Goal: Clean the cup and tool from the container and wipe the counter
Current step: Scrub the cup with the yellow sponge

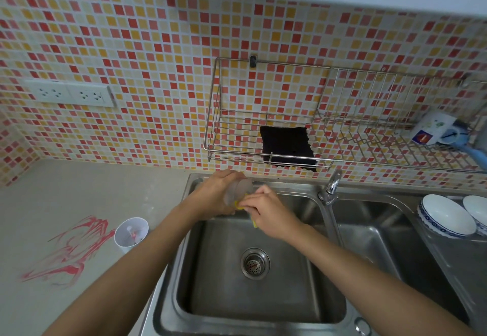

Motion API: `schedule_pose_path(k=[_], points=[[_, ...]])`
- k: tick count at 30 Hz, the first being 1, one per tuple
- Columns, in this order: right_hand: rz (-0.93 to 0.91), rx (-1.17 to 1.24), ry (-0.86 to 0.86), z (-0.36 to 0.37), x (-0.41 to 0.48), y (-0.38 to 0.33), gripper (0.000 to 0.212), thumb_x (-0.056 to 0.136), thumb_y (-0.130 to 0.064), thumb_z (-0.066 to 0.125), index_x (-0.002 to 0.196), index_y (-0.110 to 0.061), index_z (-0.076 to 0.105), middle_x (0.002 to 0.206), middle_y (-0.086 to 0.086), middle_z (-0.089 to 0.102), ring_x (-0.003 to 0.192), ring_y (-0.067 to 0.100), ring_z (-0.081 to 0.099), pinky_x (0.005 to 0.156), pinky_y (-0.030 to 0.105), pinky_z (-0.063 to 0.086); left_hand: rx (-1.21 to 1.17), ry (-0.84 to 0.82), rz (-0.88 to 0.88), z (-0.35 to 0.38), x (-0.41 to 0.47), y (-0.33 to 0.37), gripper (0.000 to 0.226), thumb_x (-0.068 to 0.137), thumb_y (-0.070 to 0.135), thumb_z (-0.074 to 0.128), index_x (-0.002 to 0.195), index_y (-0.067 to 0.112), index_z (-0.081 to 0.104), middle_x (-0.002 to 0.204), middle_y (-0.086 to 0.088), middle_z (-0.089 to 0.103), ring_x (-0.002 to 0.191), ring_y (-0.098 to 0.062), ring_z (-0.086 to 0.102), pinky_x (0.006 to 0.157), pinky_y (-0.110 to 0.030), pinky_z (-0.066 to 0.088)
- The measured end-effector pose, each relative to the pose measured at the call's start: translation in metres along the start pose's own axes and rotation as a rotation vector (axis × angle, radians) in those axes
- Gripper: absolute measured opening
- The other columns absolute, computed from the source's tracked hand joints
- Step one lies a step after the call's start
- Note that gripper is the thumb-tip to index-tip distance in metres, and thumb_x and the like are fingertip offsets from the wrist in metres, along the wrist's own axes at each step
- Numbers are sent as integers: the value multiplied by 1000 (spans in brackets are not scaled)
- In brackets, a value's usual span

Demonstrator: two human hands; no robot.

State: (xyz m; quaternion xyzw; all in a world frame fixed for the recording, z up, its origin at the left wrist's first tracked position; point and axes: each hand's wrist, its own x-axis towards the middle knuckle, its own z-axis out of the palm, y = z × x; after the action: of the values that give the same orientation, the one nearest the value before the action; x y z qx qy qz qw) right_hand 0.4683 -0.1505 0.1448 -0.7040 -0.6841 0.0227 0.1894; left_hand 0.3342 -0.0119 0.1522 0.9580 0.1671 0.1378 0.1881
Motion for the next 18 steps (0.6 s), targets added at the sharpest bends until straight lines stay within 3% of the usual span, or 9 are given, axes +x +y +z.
schedule_pose_path(k=[2,4,6,9,12,16,18], points=[[-54,-36,-77,-3,1,1,24,87,-10,63,106,-21,73,100,-10,71,90,18,44,81,30,41,-13,-17,-16,4,-3,-2,81,70,37,84,140,24,45,138,6,52,125,-12,49,104,-27,43],[-172,-272,-9,-10,4,5,25,73,-6,71,93,-21,74,87,-9,70,87,20,48,73,33,44,-36,-14,-19,6,-2,0,83,68,37,85,140,25,45,138,7,53,125,-11,49,105,-28,44],[-153,-405,65,-13,6,5,23,69,-7,71,90,-18,72,86,-8,68,88,20,49,72,34,44,-45,-10,-10,4,2,5,83,68,35,85,139,24,45,138,7,53,124,-11,49,104,-28,44],[-79,-284,74,-5,4,-1,23,74,-5,67,92,-17,74,87,-7,69,88,22,48,74,36,45,-48,-4,14,-1,6,7,77,70,35,85,136,22,48,133,4,56,120,-13,51,103,-30,45],[30,-63,-107,-5,4,1,24,90,-13,56,104,-21,73,95,-5,72,92,20,44,83,34,42,-19,-40,29,3,3,5,78,72,33,83,140,17,48,136,1,56,124,-15,51,106,-25,40],[-92,-341,-6,-8,2,2,15,70,-11,73,81,-22,72,78,-8,67,85,21,51,69,34,43,-39,-44,32,12,5,5,80,70,35,84,140,18,47,137,2,55,124,-14,51,107,-31,43],[-70,-298,57,-2,-1,1,13,70,-11,72,80,-20,71,78,-9,66,83,22,51,69,37,47,-34,-57,35,10,7,6,81,70,36,84,140,18,47,137,2,55,125,-14,51,107,-26,41]])
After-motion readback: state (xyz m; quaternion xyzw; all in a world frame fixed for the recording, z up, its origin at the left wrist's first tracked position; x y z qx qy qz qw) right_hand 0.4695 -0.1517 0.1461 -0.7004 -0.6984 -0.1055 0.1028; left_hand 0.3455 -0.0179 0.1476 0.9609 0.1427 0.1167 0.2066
